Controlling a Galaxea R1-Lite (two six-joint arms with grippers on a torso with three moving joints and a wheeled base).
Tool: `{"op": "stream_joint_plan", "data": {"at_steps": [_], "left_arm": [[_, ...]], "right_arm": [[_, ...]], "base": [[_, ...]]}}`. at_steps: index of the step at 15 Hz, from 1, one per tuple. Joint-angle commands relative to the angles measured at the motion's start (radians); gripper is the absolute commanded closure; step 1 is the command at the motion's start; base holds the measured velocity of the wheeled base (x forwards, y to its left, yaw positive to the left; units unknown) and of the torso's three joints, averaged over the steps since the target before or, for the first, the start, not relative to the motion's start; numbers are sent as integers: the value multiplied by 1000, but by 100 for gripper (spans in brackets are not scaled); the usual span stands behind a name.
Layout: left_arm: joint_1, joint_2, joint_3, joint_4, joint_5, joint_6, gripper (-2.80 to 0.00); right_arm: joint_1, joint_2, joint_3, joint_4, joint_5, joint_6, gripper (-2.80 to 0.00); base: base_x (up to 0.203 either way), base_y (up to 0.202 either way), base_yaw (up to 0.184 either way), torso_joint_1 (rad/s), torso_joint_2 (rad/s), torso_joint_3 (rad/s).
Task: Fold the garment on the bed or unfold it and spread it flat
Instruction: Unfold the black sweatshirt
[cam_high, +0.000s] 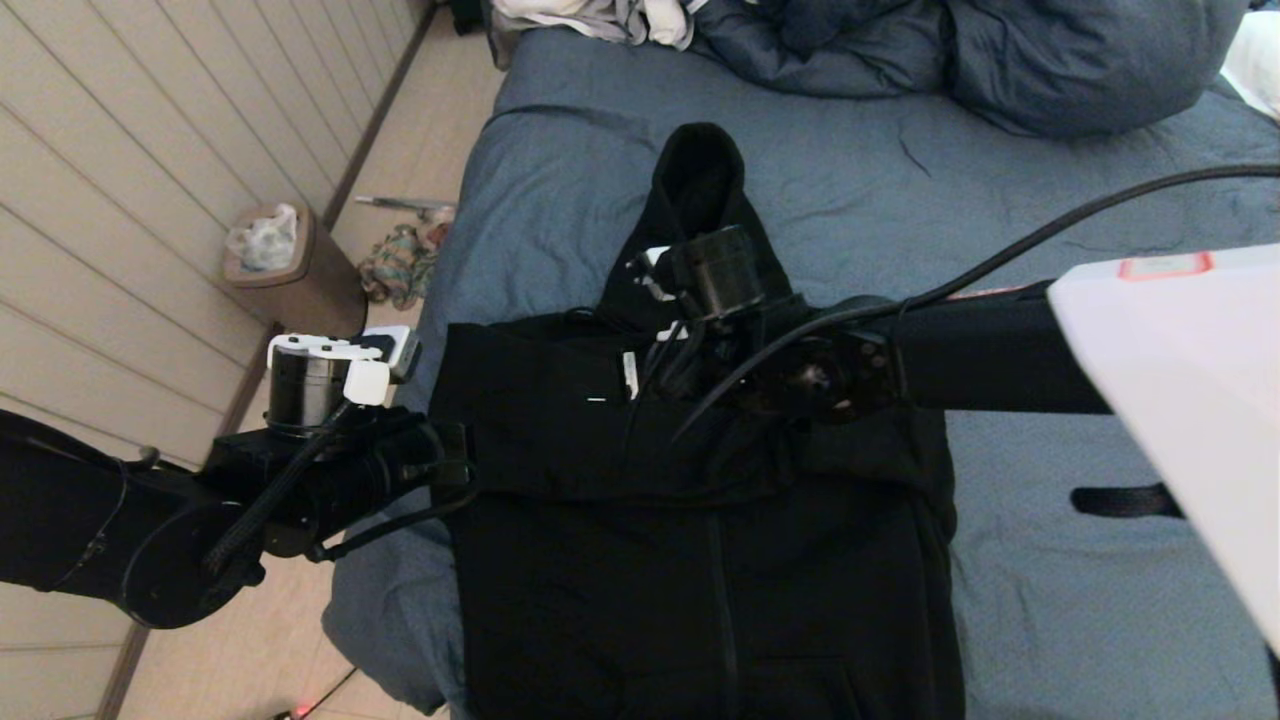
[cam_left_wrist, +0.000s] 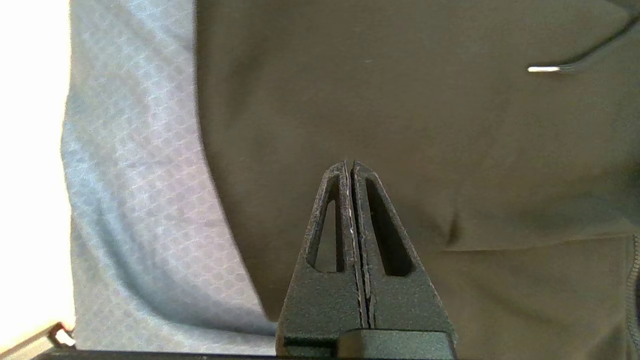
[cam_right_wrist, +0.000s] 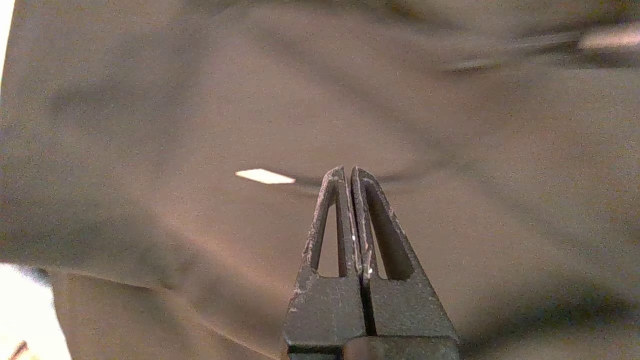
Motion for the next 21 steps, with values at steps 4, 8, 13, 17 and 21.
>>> {"op": "stream_joint_plan", "data": {"at_steps": [4,8,13,17,21], "left_arm": [[-1,18,-2,-10,1,-3,0],[-1,27,-1,-10,2,-5,0],[-6,38,-1,-7,1,-12,0],[-10,98,-25,-3,4,-43,0],[-10,132,-30,-3,13,-51,0]], "right_arm": [[66,140,-75,9,-3,-43,0],[88,129,-61,9,-16,-44,-280],[28,-12,47,3,-59,-31,-280],[-113,-201,225,8,-53,-25,-280],[-151,-260,352,21,-57,-13,-280]], "base": [[0,0,0,0,0,0],[0,0,0,0,0,0],[0,0,0,0,0,0],[0,0,0,0,0,0],[0,0,0,0,0,0]]}}
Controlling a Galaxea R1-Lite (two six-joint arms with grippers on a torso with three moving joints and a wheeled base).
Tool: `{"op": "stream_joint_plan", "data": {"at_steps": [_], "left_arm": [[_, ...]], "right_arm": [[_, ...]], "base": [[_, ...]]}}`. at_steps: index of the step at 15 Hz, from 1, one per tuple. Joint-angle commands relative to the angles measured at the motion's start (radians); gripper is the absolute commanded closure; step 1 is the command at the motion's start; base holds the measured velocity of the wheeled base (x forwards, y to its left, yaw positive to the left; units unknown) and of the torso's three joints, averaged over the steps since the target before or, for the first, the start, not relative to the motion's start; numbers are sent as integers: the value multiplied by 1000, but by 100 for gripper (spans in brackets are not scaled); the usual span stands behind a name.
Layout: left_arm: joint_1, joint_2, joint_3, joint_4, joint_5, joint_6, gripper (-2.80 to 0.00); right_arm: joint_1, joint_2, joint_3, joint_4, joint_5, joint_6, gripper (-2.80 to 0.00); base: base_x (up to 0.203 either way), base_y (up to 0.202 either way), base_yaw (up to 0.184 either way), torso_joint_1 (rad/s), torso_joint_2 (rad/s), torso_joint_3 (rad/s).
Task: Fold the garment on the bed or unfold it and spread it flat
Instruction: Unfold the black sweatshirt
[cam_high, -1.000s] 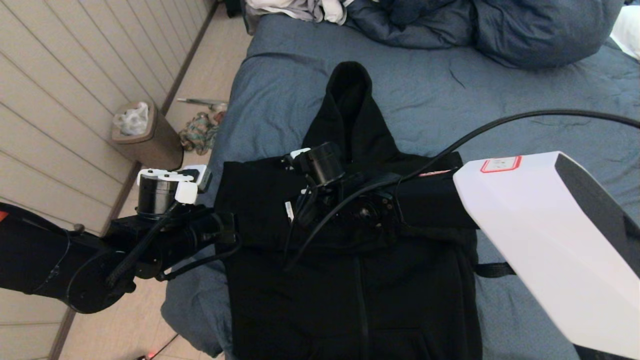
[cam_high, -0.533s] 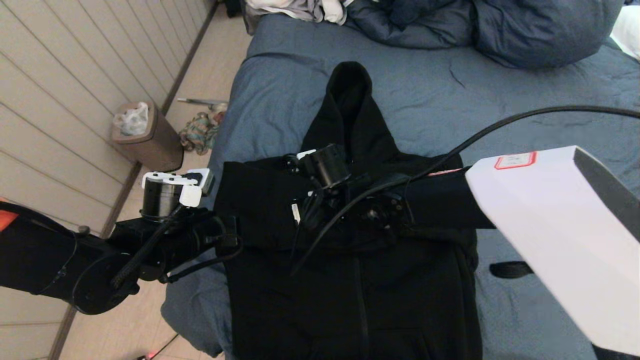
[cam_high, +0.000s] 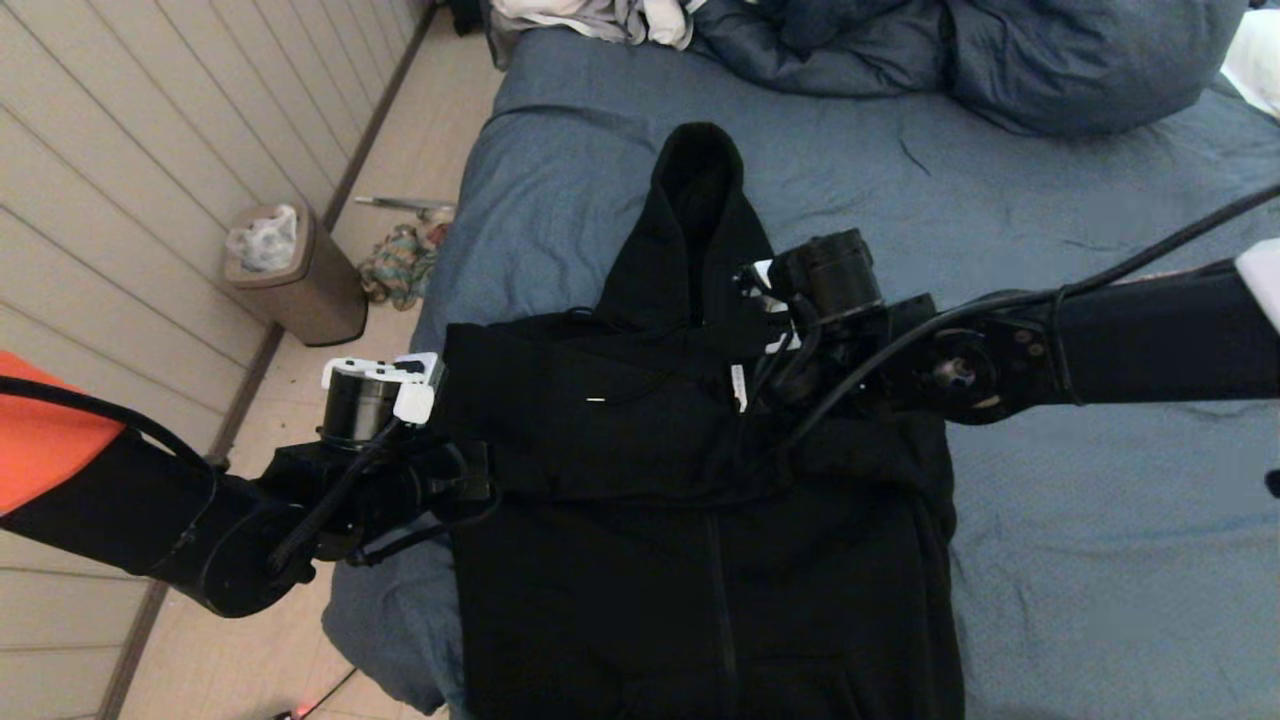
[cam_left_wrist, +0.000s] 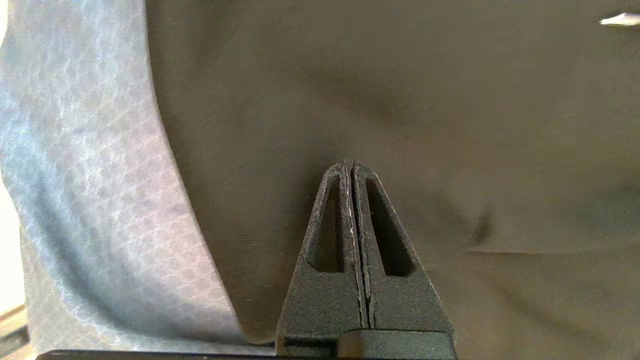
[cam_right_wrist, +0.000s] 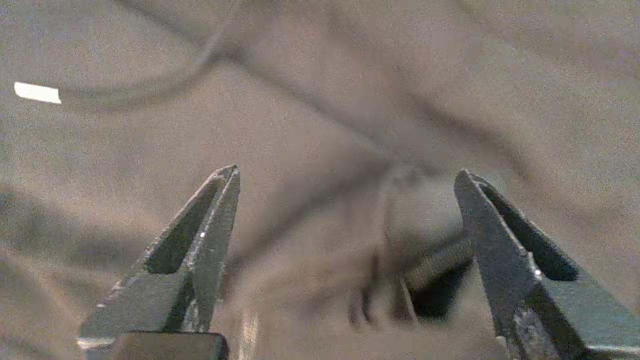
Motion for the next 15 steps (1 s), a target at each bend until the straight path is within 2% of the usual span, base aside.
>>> {"op": "stream_joint_plan", "data": {"at_steps": [1,9,13,14,15], "left_arm": [[-4,20,0,-4,2,-2,0],[-9,21,1,-5,2,-3,0],[-9,24,1,-5,2,-2,0],[-9,24,1,-5,2,-2,0],[-9,26,1,-5,2,-2,0]], "right_arm": [[-9,-47,58,1,-7,11,-280],[-10,-39,209,-7,-5,35,-280],[-12,-24,233,-8,-2,34,-280],[-11,-12,239,-9,-3,34,-31],[-11,0,237,-13,-6,36,0]], "base": [[0,0,0,0,0,0],[0,0,0,0,0,0],[0,0,0,0,0,0],[0,0,0,0,0,0],[0,0,0,0,0,0]]}}
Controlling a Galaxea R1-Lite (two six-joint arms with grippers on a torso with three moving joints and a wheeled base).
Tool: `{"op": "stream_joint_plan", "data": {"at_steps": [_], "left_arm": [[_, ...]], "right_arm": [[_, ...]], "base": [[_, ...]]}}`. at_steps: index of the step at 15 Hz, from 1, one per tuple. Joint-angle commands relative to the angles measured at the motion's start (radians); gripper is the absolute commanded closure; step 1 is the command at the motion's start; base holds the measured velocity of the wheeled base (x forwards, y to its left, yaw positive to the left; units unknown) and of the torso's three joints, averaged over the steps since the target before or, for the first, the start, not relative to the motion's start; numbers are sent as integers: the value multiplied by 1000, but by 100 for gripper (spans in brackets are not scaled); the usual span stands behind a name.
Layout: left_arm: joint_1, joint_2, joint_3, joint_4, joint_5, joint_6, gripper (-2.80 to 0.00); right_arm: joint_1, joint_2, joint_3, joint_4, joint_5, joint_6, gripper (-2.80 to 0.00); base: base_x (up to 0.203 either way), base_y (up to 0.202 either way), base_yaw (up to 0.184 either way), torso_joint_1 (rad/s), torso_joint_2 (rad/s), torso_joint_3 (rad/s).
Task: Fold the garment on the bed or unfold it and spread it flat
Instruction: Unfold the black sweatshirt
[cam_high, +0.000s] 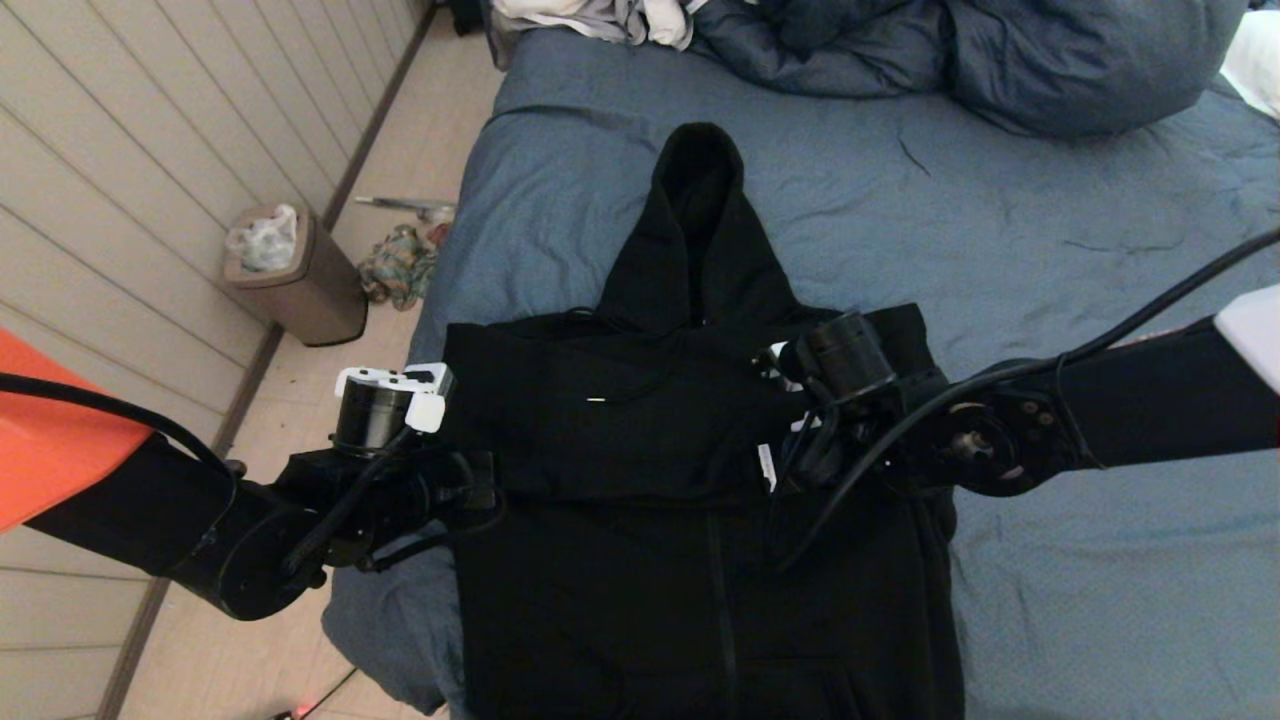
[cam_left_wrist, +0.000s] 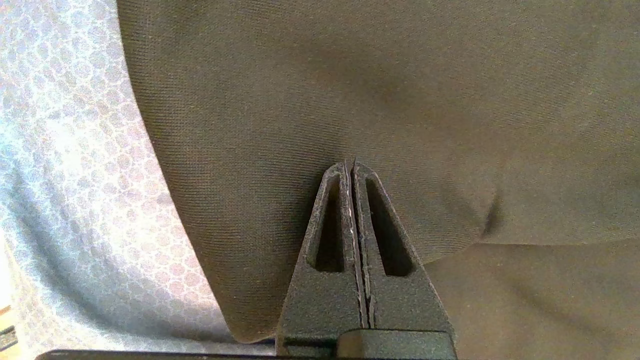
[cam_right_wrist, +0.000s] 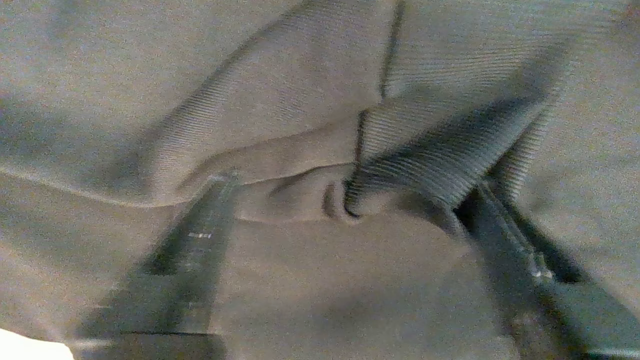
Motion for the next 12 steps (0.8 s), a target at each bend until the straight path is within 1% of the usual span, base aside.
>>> {"op": "stream_joint_plan", "data": {"at_steps": [1,6,9,12], "left_arm": [[0,8,0,-8,1,-3,0],[0,11,0,-10,1,-2,0],[0,8,0,-12,1,-3,0],[0,10,0,-12,1,-3,0]], "right_arm": [[0,29,3,-9,-5,4,0],[-8,41,15,-13,-6,8,0],[1,25,-18,-45,-7,8,0],[19,-3,-75,-46,-7,5,0]], "base": [[0,0,0,0,0,0],[0,0,0,0,0,0],[0,0,0,0,0,0],[0,0,0,0,0,0]]}}
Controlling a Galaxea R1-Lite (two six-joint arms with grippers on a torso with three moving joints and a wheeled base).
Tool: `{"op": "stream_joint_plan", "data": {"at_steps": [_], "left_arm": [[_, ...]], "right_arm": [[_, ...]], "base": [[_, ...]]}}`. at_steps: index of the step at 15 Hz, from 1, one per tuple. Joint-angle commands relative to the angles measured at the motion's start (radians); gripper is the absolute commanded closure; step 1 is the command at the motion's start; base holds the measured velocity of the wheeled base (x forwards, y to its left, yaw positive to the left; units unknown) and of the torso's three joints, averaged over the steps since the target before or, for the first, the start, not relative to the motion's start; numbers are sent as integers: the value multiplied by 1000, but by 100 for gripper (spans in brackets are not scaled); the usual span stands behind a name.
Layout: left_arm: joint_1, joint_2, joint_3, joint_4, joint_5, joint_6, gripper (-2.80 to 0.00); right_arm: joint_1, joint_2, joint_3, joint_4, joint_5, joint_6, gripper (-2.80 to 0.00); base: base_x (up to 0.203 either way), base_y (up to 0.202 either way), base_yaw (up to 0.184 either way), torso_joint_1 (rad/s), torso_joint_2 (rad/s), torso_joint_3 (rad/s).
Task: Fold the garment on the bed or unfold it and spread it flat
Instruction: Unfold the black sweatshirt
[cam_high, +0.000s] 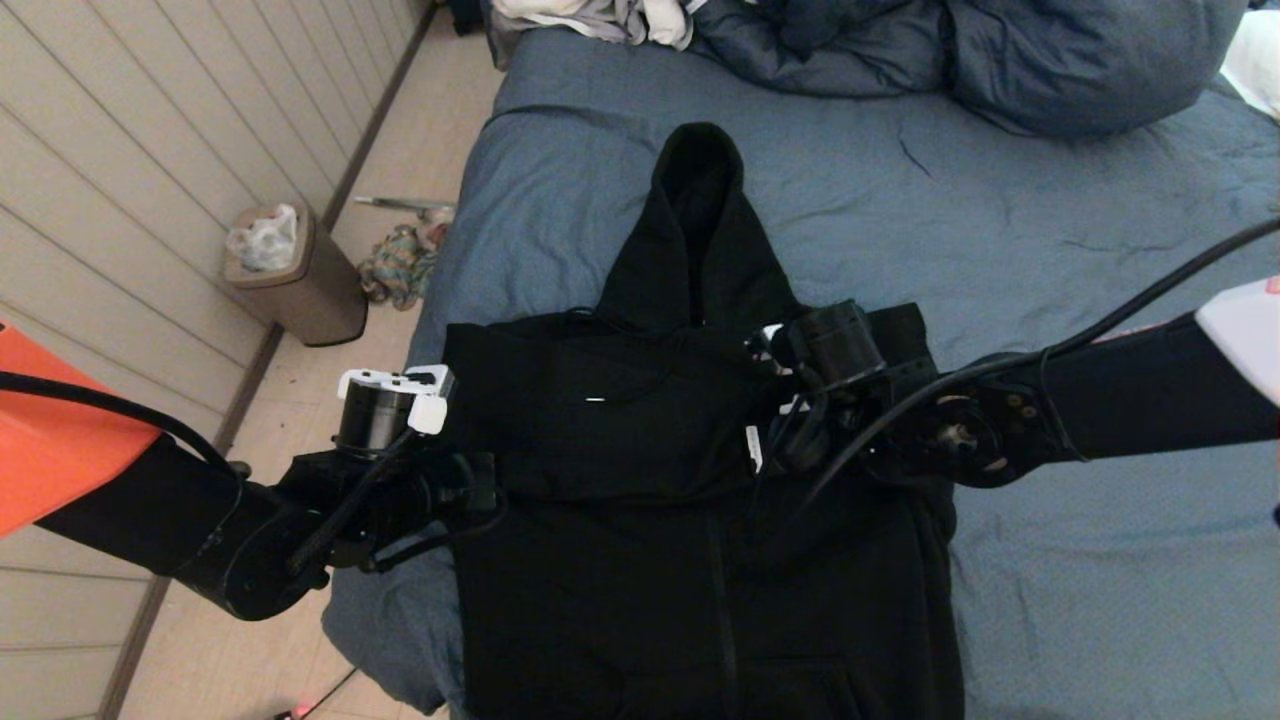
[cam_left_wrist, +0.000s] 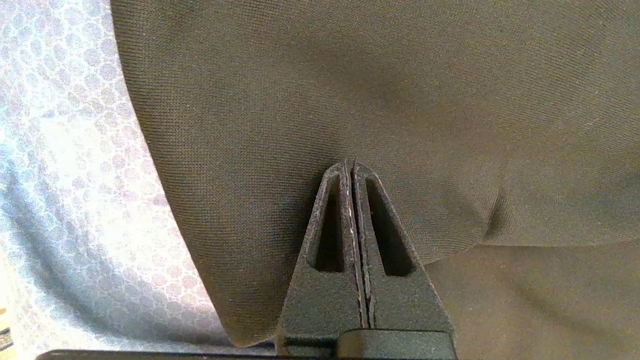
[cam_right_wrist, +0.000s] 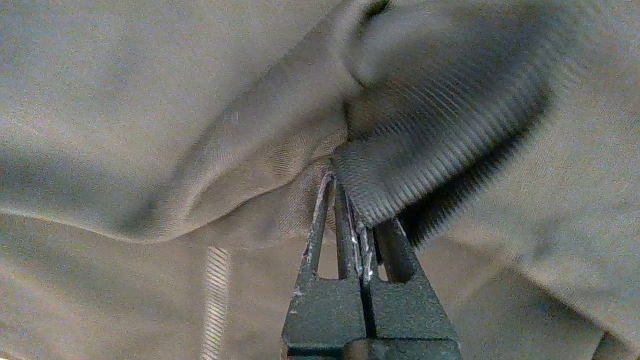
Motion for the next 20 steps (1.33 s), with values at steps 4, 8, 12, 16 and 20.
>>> {"op": "stream_joint_plan", "data": {"at_steps": [4,8,12,16,20], "left_arm": [[0,-1,0,-5,0,-4,0],[-2,-21,-1,-10,3,-23,0],[-15,-117,20,-19,9,-22,0],[-136,-173,88,-31,3,-28,0],[-226,-232,101,33,-31,-118,-280]], "right_arm": [[62,-35,-157,21,-1,-6,0],[184,23,-489,173,-1,-2,0],[330,138,-707,245,-2,-21,0],[346,152,-696,228,-1,-5,0],[334,155,-696,211,3,19,0]], "base": [[0,0,0,0,0,0],[0,0,0,0,0,0],[0,0,0,0,0,0],[0,0,0,0,0,0],[0,0,0,0,0,0]]}}
